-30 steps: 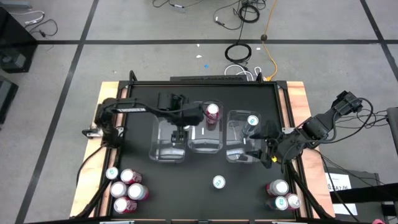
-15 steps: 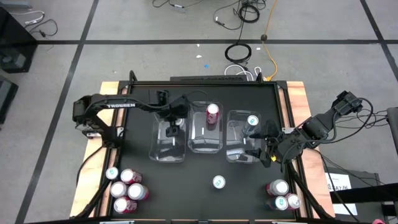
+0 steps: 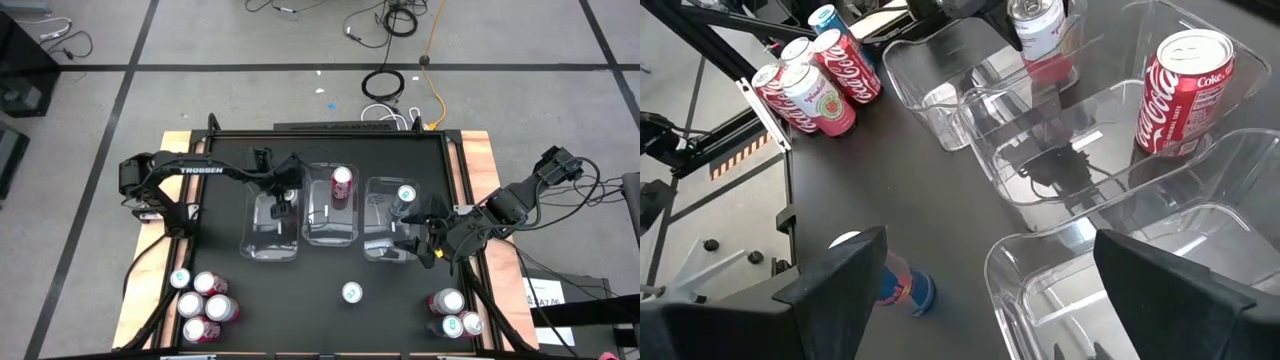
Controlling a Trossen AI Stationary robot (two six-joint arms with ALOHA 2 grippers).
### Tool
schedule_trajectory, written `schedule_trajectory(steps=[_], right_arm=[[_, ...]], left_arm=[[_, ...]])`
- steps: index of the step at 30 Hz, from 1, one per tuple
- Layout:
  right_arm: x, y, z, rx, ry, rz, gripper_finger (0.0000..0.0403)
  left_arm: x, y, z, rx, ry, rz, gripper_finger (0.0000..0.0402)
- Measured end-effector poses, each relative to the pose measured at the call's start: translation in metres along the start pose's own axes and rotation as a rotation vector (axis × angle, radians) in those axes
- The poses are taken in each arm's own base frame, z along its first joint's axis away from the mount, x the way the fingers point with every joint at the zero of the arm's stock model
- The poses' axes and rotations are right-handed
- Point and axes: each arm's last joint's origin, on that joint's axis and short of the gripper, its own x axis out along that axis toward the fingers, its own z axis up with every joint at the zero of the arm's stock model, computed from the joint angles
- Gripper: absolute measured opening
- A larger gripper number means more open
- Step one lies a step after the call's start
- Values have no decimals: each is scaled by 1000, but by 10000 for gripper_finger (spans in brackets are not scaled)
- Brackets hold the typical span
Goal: Sort soda cans
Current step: Put the bottom center white orange soda can into the middle left transparent bin
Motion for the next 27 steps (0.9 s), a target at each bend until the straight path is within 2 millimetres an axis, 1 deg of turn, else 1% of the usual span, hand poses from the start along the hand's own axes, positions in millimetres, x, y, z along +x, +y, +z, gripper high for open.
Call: schedule_trajectory(steps=[6,27], right_arm=[[0,0,0,-1,0,0,350],[0,0,0,-11,3,-5,350]], left_arm=[[2,1,3,-1,-42,12,341],[2,1,3,-2,-40,15,343]])
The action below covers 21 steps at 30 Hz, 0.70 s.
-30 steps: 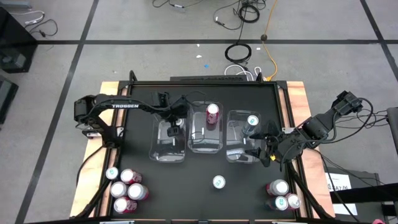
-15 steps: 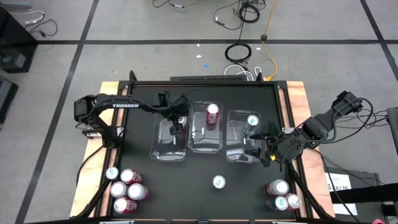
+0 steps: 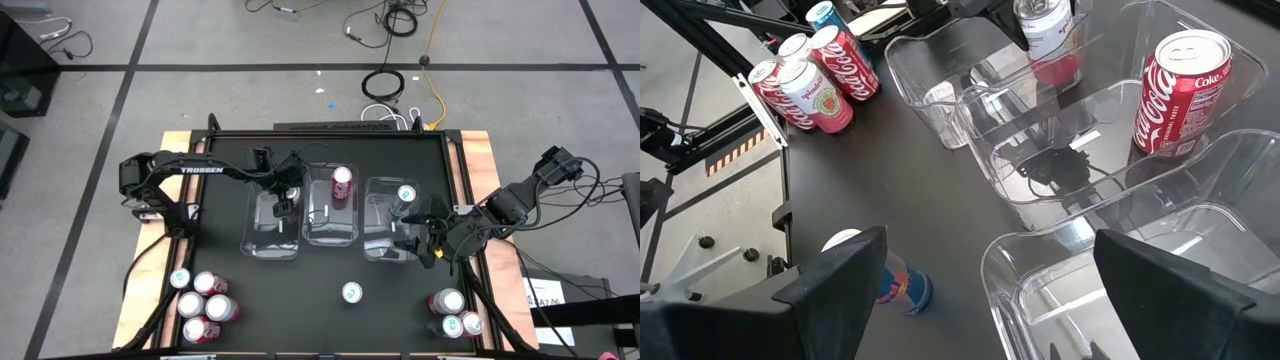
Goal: Sort soda cans
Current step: Put the bottom center white orange soda can into the middle left transparent bin, then put the center silver blue soda can into the middle right transparent bin
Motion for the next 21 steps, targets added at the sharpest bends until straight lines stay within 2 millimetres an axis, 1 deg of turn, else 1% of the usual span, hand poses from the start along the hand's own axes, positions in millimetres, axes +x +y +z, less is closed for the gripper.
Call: schedule_trajectory(steps=[2,6,8,14,18,21], right_arm=[[0,0,0,0,0,0,350],[0,0,0,0,0,0,350],[0,0,0,4,0,0,350],[0,0,0,3,0,0,350],[0,0,0,-10,0,-1,350],[0,0,0,-21,0,-1,350]], left_arm=[[0,0,0,0,0,1,353],[-1,0,1,1,-5,7,388],[-1,0,1,1,-4,7,396],[-3,0,0,0,17,13,387],[-12,1,3,-2,55,47,386],[-25,1,6,-15,68,58,386]])
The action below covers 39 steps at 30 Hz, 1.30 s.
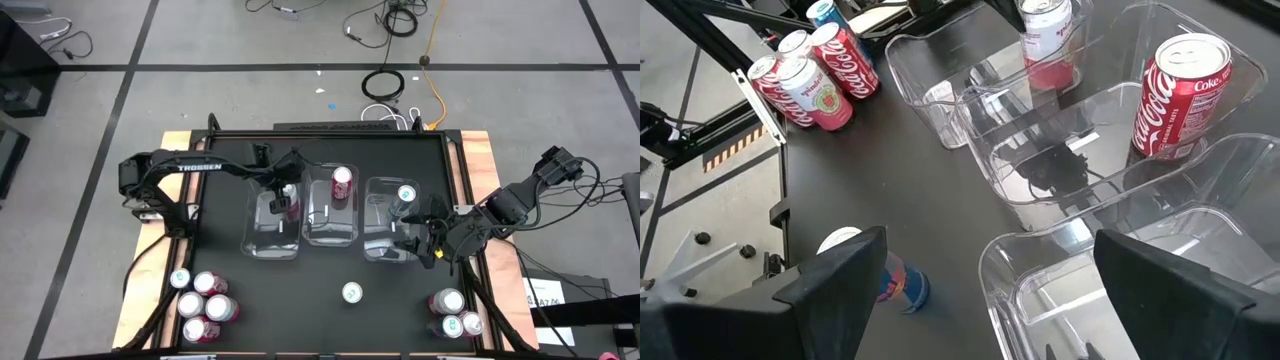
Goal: Sort soda cans
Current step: Put the center silver blue soda can into the middle right transparent bin
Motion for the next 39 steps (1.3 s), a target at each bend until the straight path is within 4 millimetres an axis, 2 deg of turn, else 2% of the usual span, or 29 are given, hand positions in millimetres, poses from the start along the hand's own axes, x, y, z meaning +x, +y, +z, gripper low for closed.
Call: schedule_trajectory(steps=[7,11,16,21,25,29,33,35,39], right_arm=[[0,0,0,-25,-1,0,350],[0,0,0,-38,-3,3,350],[0,0,0,-54,-3,6,350],[0,1,0,-55,-3,6,350],[0,1,0,-55,-3,7,350],[0,0,0,-57,0,5,350],[0,-2,-1,-84,16,-17,350],[0,-2,-1,-123,8,-26,350],[1,-1,1,-132,-16,-26,350]], left_arm=[[-34,1,10,-155,-32,3,386],[-57,-9,9,-229,-30,-61,386],[-86,-38,1,-289,-94,-165,386],[-109,-81,-7,-319,-184,-207,386],[-115,-116,-14,-273,-229,-206,386],[-111,-142,-19,-187,-206,-235,386],[-108,-156,-21,-148,-193,-251,386],[-106,-164,-20,-191,-188,-273,386],[-106,-175,-14,-118,-292,-302,386]])
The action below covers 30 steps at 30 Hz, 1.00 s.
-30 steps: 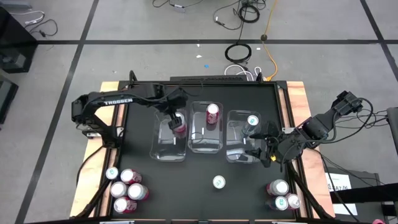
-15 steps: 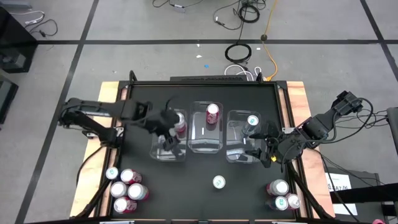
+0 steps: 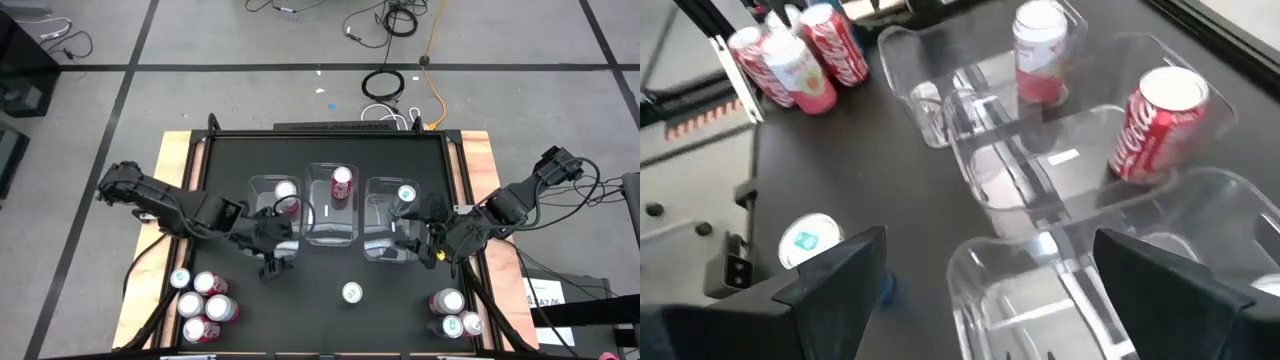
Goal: Sort soda cans
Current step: Put the center silver blue soda can into the middle right transparent bin
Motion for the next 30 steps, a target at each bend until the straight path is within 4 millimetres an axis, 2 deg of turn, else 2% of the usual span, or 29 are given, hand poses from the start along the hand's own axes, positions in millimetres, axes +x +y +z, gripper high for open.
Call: schedule_trajectory(steps=[4,7,11,17,30], right_arm=[[11,13,1,-43,-13,34,350],[31,30,-6,-127,47,78,350],[61,49,-22,-198,124,71,350],[95,68,-38,-211,194,109,350],[136,92,-55,-217,189,184,350]], left_arm=[[11,-12,1,147,-133,-70,386],[23,-18,-9,185,-169,-110,386],[48,-12,-30,184,-144,-106,386],[72,-3,-50,181,-177,-129,386],[77,0,-57,221,-147,-140,386]])
